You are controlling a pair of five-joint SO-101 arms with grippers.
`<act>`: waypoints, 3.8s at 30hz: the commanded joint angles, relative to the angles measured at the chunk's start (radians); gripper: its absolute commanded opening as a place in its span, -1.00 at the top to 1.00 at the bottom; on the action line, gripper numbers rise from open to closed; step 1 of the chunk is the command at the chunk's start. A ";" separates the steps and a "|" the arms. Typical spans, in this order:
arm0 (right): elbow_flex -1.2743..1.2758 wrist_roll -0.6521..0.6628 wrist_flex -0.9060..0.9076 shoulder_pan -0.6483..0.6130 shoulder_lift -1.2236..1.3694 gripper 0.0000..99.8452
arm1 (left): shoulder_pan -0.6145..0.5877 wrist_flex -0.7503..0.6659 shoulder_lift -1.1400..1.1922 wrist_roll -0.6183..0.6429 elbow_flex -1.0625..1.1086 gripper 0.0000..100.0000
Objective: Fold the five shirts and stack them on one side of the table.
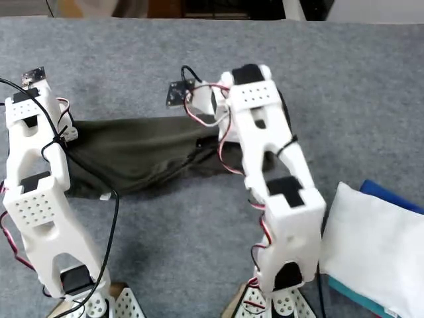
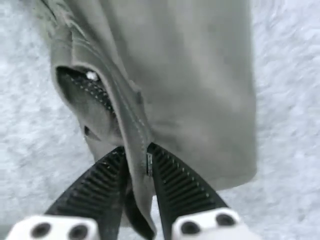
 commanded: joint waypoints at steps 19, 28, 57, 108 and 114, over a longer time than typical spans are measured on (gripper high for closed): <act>-0.232 -0.031 0.235 0.033 -0.062 0.77 | -0.025 0.000 0.005 -0.005 -0.018 0.96; 0.151 -0.325 0.005 0.102 -0.202 0.99 | -0.023 0.000 0.004 -0.005 -0.020 0.96; 0.708 -0.772 -0.816 0.476 -0.274 0.98 | -0.081 0.523 -0.315 -0.117 -0.218 0.57; 1.142 -0.990 -0.993 0.529 -1.201 0.98 | 0.021 -0.031 -0.283 0.095 0.463 0.90; 1.328 -1.057 -1.387 0.665 -1.175 0.98 | 0.035 0.006 -0.217 0.095 0.407 0.96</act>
